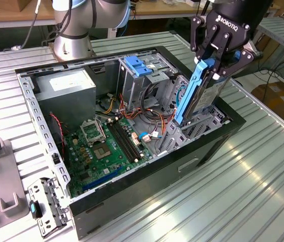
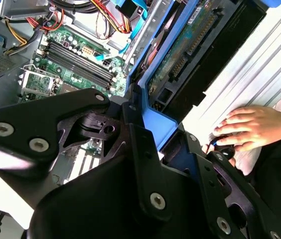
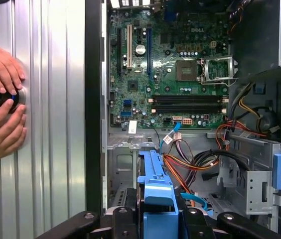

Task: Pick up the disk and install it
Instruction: 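Insert the disk into the insertion slot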

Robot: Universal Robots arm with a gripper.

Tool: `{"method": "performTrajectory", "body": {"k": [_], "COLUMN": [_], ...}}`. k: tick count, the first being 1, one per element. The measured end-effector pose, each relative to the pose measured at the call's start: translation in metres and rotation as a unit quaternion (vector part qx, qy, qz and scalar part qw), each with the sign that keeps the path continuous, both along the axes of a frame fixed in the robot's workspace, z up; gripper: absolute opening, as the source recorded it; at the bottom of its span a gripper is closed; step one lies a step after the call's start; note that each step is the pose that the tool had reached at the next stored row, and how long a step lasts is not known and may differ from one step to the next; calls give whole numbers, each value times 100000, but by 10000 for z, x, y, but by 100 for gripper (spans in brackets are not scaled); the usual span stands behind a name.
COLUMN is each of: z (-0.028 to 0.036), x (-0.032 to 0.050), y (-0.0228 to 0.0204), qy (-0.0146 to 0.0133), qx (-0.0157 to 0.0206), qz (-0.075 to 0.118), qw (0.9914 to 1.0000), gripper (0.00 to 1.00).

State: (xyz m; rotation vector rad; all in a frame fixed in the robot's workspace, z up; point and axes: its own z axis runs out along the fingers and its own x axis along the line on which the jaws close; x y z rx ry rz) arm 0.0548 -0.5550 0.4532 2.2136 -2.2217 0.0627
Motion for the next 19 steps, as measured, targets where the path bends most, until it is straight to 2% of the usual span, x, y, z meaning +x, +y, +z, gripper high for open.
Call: {"method": "performTrajectory", "body": {"k": [19], "z": [-95], "x": [0], "y": [1], "qy": [23], "qx": [7], "qz": [0], "qw": [100000], "gripper": [37]}}
